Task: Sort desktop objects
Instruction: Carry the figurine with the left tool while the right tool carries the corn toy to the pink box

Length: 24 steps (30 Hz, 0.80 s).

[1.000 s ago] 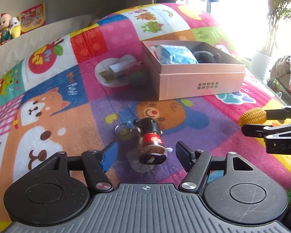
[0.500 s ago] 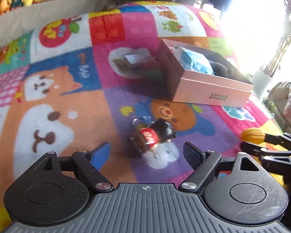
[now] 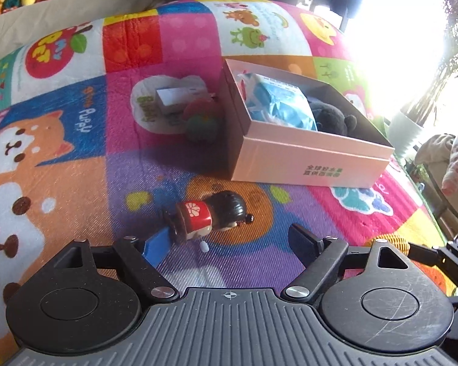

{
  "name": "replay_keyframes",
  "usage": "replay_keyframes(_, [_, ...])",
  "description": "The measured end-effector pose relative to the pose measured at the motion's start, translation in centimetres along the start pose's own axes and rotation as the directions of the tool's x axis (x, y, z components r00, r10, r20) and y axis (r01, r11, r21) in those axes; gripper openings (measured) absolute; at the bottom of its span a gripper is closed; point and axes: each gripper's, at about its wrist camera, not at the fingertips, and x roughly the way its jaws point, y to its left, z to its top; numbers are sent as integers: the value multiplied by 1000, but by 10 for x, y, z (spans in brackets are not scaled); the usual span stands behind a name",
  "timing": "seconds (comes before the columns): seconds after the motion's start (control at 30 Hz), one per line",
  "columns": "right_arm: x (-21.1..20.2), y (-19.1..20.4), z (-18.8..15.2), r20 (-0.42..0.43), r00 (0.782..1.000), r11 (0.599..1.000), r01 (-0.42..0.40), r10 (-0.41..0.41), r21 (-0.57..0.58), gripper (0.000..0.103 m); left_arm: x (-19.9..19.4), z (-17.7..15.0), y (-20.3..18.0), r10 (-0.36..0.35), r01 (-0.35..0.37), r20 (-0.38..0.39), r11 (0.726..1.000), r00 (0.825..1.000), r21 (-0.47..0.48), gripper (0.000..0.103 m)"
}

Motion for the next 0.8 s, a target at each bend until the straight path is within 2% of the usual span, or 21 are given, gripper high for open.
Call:
replay_keyframes(0.13, [0,0,0,0,1000,1000,0,0,-1,77,19,9,-10,47,-48,17,998,999,38,87])
replay_keyframes(0.27, [0,0,0,0,1000,1000,0,0,-1,77,30,11,-18,92,-95,36,989,995,109,72])
replay_keyframes(0.37, [0,0,0,2,1000,1000,-3,3,-2,77,28,9,-21,95,-101,49,984,994,147,72])
replay_keyframes(0.53, [0,-1,1,1,1000,1000,2,-2,5,77,8,-3,-23,81,-92,66,978,994,189,71])
replay_keyframes(0.73, [3,-5,8,-32,999,996,42,-39,77,77,-36,-24,-22,54,-71,93,978,994,196,72])
replay_keyframes(0.8, [3,-2,11,-43,999,997,34,-31,71,53,-46,-29,-21,43,-60,93,979,995,192,72])
